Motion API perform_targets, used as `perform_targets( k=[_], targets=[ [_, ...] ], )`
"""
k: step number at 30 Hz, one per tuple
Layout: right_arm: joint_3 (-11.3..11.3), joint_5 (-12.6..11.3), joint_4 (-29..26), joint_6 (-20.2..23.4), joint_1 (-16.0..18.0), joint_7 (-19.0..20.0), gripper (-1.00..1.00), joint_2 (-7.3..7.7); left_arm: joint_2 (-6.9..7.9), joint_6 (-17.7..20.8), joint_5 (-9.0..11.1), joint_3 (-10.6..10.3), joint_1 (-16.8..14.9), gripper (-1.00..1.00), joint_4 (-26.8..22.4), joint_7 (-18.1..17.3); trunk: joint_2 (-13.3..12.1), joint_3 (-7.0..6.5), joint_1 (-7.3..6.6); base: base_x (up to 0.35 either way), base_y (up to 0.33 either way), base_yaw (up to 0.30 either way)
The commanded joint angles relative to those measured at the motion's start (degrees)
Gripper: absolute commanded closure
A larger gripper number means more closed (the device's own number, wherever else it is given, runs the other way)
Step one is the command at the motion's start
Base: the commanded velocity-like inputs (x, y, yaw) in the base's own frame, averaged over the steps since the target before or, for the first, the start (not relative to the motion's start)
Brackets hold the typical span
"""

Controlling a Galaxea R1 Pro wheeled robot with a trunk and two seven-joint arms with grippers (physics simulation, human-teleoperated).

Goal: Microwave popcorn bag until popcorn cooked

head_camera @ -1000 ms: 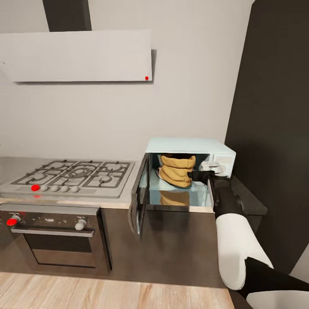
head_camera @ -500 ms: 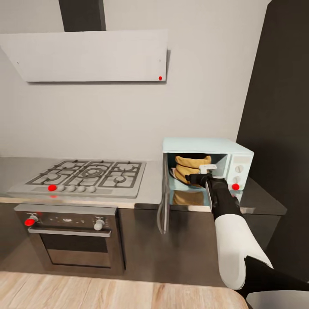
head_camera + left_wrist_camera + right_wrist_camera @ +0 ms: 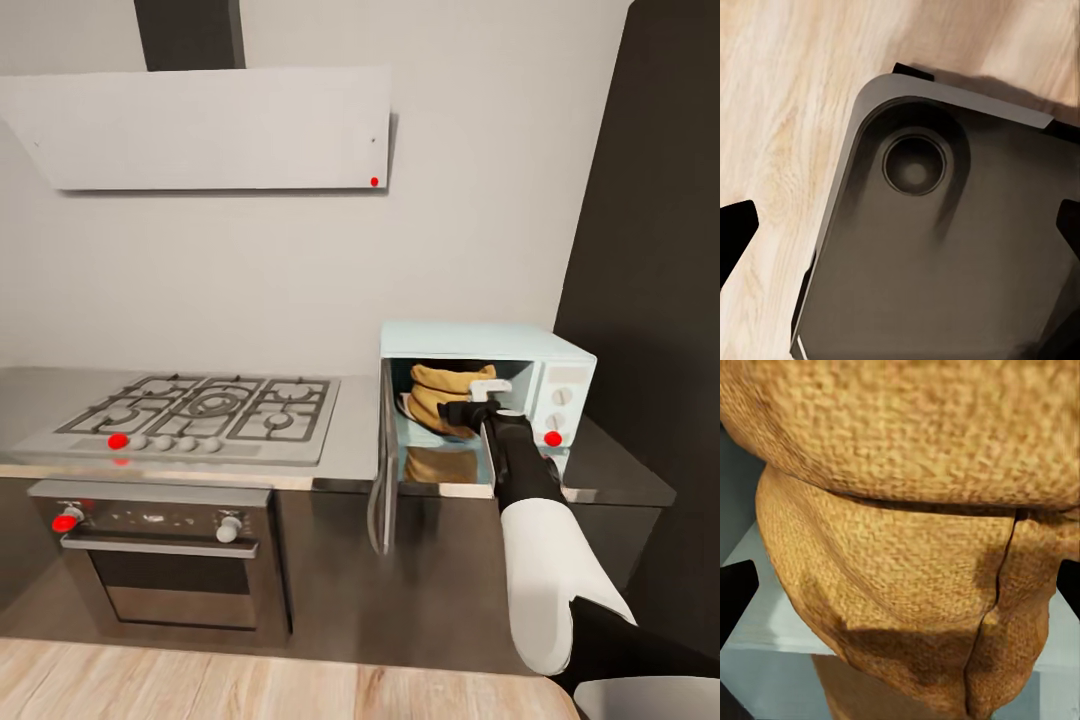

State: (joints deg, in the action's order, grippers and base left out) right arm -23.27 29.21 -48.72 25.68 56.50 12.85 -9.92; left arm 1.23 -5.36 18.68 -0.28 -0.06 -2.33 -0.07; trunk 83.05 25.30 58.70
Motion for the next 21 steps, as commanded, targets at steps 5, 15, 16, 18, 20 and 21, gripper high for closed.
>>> perform_targets(
  k=[5,15,16,18,20,21],
  targets=[
    [-0.3,0.6,0.3,0.1,0.1,-0.3,-1.00,-0.08,0.02,-0.1,0.2,-0.1,0.0,-1.00,0.0,0.0,0.0,0.06,0.02,0.298,0.000,0.000],
    [-0.4,0.6,0.1,0.1,0.1,-0.5,-1.00,-0.08,0.04,-0.2,0.2,-0.1,0.0,-1.00,0.0,0.0,0.0,0.06,0.02,0.195,0.000,0.000],
    [-0.4,0.6,0.1,0.1,0.1,-0.5,-1.00,-0.08,0.03,-0.2,0.2,-0.1,0.0,-1.00,0.0,0.0,0.0,0.06,0.02,0.021,0.000,0.000],
    [-0.4,0.6,0.2,0.1,0.1,-0.5,-1.00,-0.08,0.01,-0.2,0.2,-0.1,0.0,-1.00,0.0,0.0,0.0,0.06,0.02,0.009,0.000,0.000],
    [-0.4,0.6,0.2,0.1,0.1,-0.5,-1.00,-0.08,0.00,-0.2,0.2,-0.1,0.0,-1.00,0.0,0.0,0.0,0.06,0.02,-0.060,0.000,0.000],
    [-0.4,0.6,0.2,0.1,0.1,-0.5,-1.00,-0.08,-0.01,-0.2,0.2,0.0,0.0,-1.00,0.0,0.0,0.0,0.06,0.02,-0.217,0.000,0.000]
  ],
)
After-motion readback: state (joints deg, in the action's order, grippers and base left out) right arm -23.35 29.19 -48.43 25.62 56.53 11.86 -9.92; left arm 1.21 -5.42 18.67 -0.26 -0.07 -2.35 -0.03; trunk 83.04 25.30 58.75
